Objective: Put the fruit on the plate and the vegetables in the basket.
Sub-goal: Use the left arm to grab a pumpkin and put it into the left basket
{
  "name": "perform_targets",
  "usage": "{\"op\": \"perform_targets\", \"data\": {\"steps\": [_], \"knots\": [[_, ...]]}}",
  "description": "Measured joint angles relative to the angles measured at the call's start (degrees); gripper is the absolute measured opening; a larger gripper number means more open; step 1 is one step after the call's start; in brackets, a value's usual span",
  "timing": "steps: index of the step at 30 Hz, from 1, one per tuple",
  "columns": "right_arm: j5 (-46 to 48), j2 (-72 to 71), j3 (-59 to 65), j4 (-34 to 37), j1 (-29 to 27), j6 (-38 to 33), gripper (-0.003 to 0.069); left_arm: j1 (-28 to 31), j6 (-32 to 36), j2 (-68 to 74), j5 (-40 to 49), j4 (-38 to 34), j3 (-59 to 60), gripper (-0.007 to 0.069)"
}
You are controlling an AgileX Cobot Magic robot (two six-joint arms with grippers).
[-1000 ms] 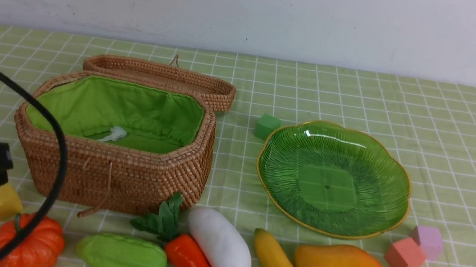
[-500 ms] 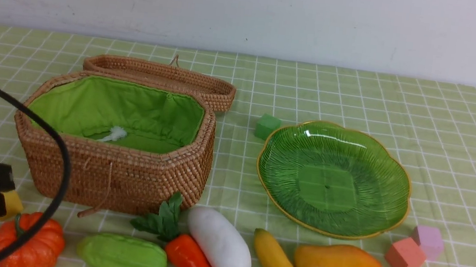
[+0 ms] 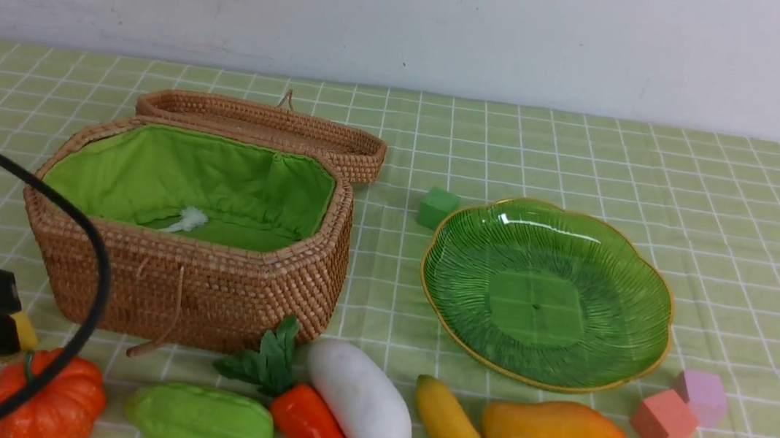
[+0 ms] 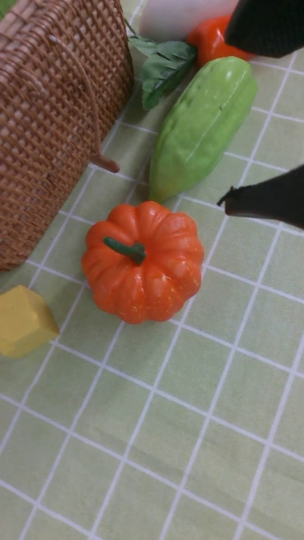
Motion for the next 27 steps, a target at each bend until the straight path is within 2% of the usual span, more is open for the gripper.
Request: {"op": "perform_targets", "data": {"steps": [7, 9, 14, 18, 21, 27], "knots": [[0.0, 0.0, 0.0, 0.0, 0.0, 0.0, 0.024, 0.0, -6.1, 3.3, 2.8, 1.1, 0.0, 0.0438], [0.0, 0.0, 0.0, 0.0, 0.0, 0.0, 0.024, 0.0, -5.9, 5.0, 3.3, 2.4, 0.0, 0.0438], [0.0, 0.0, 0.0, 0.0, 0.0, 0.0, 0.024, 0.0, -2.5, 13.3, 3.1, 5.6, -1.4, 0.0463], [0.0, 0.0, 0.0, 0.0, 0.0, 0.0, 0.024, 0.0, -1.4, 22.6, 2.9, 6.2, -5.6, 0.0514], [0.0, 0.0, 0.0, 0.0, 0.0, 0.0, 0.024, 0.0, 2.4, 29.9, 2.4, 6.5, -9.4, 0.0545], [0.0, 0.0, 0.0, 0.0, 0.0, 0.0, 0.024, 0.0, 6.9, 36.9, 0.6, 7.3, -12.5, 0.0523]]}}
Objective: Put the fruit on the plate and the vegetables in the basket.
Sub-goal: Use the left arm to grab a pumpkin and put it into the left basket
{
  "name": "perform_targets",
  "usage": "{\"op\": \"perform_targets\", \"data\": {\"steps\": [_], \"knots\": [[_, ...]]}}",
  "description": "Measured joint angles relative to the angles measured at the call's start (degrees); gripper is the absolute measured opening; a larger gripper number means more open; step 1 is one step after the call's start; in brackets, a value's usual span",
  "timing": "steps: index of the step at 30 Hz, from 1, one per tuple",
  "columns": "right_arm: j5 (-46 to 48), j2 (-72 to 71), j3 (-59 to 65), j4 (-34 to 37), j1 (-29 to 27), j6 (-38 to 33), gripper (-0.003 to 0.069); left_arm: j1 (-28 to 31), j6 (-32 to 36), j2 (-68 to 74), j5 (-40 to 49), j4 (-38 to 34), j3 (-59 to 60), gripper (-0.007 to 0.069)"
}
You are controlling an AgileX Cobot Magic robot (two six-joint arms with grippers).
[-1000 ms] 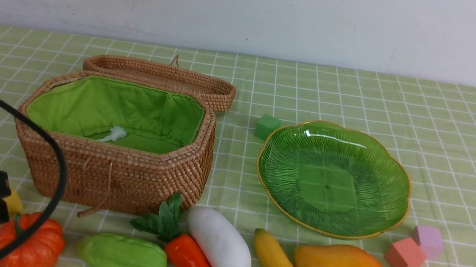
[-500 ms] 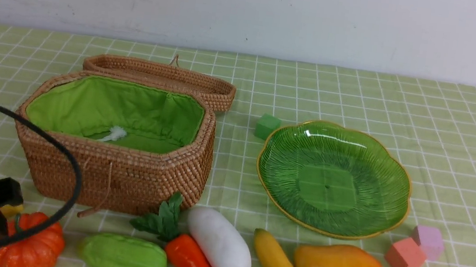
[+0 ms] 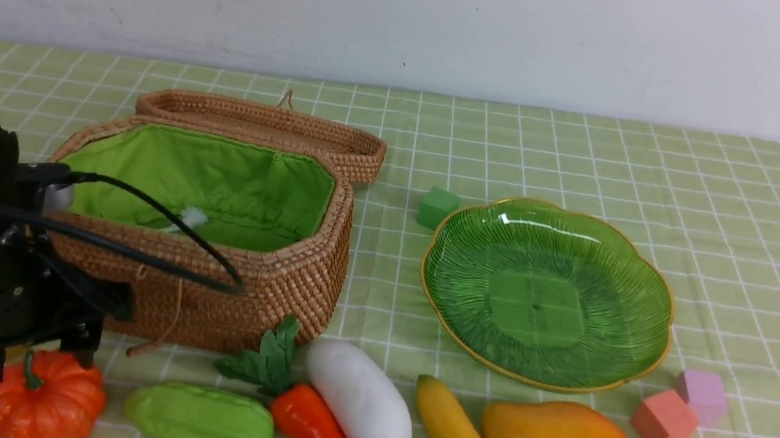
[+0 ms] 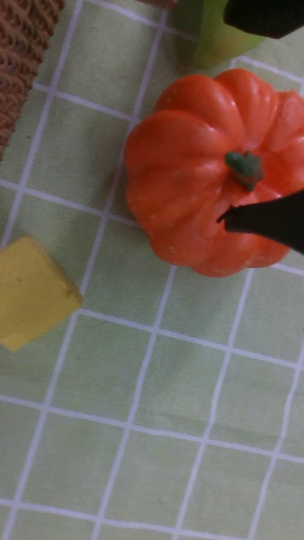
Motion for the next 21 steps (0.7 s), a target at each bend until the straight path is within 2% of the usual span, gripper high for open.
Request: {"op": "perform_targets", "data": {"steps": [8, 10, 14, 15, 18, 21], "knots": [[0.0, 0.0, 0.0, 0.0, 0.0, 0.0, 0.024, 0.0, -1.9, 3.1, -1.2, 2.9, -0.2, 0.0421], [0.0, 0.0, 0.0, 0.0, 0.0, 0.0, 0.024, 0.0, -2.2, 3.1, -1.4, 2.9, -0.2, 0.0375], [0.0, 0.0, 0.0, 0.0, 0.0, 0.0, 0.024, 0.0, -2.2, 3.1, -1.3, 2.8, -0.3, 0.0238], [0.0, 0.0, 0.0, 0.0, 0.0, 0.0, 0.024, 0.0, -2.2, 3.1, -1.0, 2.6, -0.3, 0.017], [0.0, 0.0, 0.0, 0.0, 0.0, 0.0, 0.024, 0.0, -2.2, 3.1, -0.3, 2.0, -0.3, 0.0034], [0.0, 0.0, 0.0, 0.0, 0.0, 0.0, 0.024, 0.0, -2.1, 3.1, -0.3, 1.7, -0.4, 0.0012]]}}
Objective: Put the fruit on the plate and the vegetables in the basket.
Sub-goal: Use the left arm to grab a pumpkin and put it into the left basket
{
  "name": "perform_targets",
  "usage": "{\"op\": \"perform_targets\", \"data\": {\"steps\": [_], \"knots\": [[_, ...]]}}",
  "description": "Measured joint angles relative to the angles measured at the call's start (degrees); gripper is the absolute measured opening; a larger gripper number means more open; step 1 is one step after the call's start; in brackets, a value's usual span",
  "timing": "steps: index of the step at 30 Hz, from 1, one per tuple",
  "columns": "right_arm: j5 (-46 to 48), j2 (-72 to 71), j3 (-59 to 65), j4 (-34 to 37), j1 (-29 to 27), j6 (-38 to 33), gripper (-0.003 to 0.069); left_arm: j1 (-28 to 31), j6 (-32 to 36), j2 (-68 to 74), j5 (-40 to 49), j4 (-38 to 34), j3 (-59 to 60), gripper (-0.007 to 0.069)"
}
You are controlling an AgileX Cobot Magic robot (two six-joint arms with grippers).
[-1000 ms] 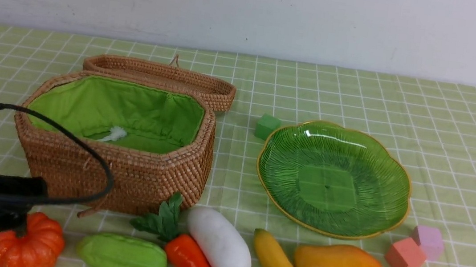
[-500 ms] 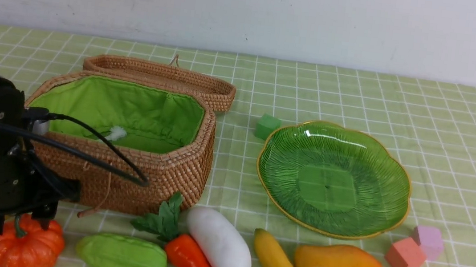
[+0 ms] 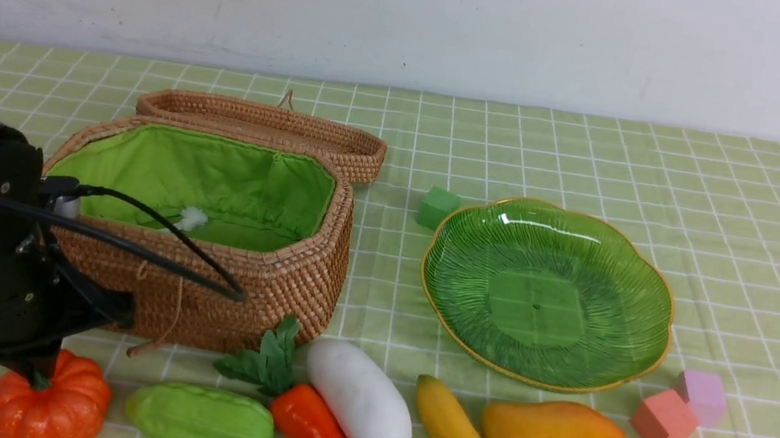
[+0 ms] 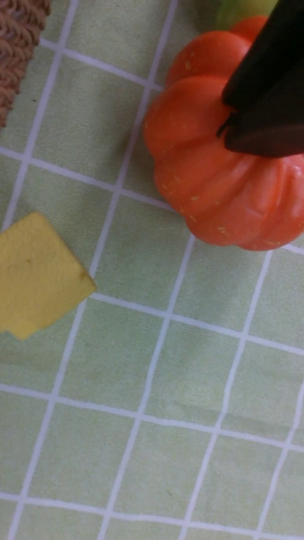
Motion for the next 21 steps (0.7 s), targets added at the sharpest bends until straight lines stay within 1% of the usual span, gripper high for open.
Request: {"op": "perform_targets", "data": {"steps": [21], "knots": [[0.0, 0.0, 0.0, 0.0, 0.0, 0.0, 0.024, 0.0, 1.3, -2.4, 1.5, -1.5, -0.1, 0.0012]]}}
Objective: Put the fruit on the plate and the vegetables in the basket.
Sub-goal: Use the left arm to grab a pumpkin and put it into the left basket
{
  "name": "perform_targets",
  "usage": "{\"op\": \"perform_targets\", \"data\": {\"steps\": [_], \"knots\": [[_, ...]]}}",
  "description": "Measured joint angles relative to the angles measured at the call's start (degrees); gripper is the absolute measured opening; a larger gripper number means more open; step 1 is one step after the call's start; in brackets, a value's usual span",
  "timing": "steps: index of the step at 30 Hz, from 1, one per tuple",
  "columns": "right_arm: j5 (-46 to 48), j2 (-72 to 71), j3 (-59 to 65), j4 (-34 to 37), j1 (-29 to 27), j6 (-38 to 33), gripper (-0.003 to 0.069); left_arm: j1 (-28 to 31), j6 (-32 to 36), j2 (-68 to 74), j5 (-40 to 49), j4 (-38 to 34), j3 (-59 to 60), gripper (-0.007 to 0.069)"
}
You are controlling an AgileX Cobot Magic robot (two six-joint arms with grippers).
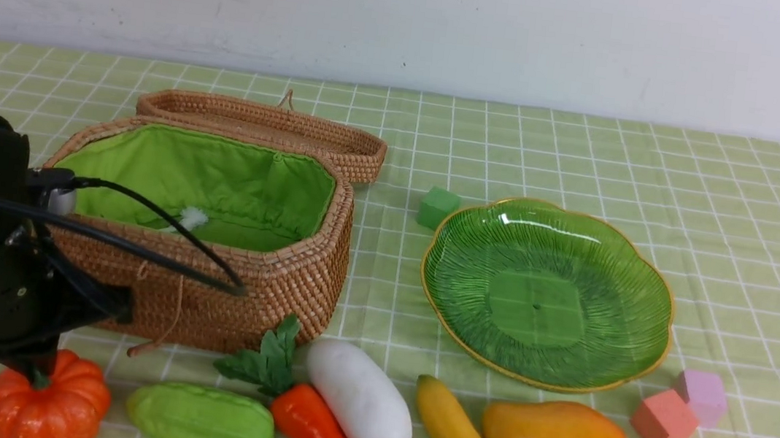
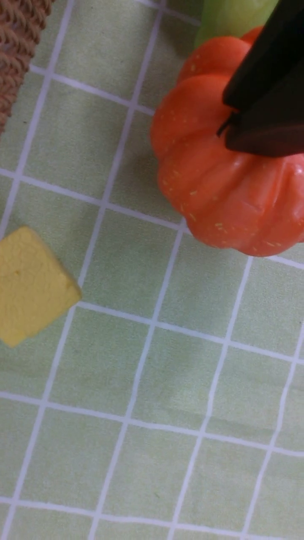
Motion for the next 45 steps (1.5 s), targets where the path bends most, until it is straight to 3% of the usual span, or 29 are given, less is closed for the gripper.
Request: {"op": "perform_targets", "data": {"steps": [12, 45], "knots": [[0.0, 0.0, 0.0, 0.0, 0.0, 0.0, 0.024, 0.0, 3.0, 0.0, 0.2, -3.4, 0.0, 0.0012], [0.0, 0.0, 0.0, 0.0, 0.0, 0.0, 0.024, 0.0, 4.4, -9.6, 4.8, -3.9, 0.0, 0.0012]]}}
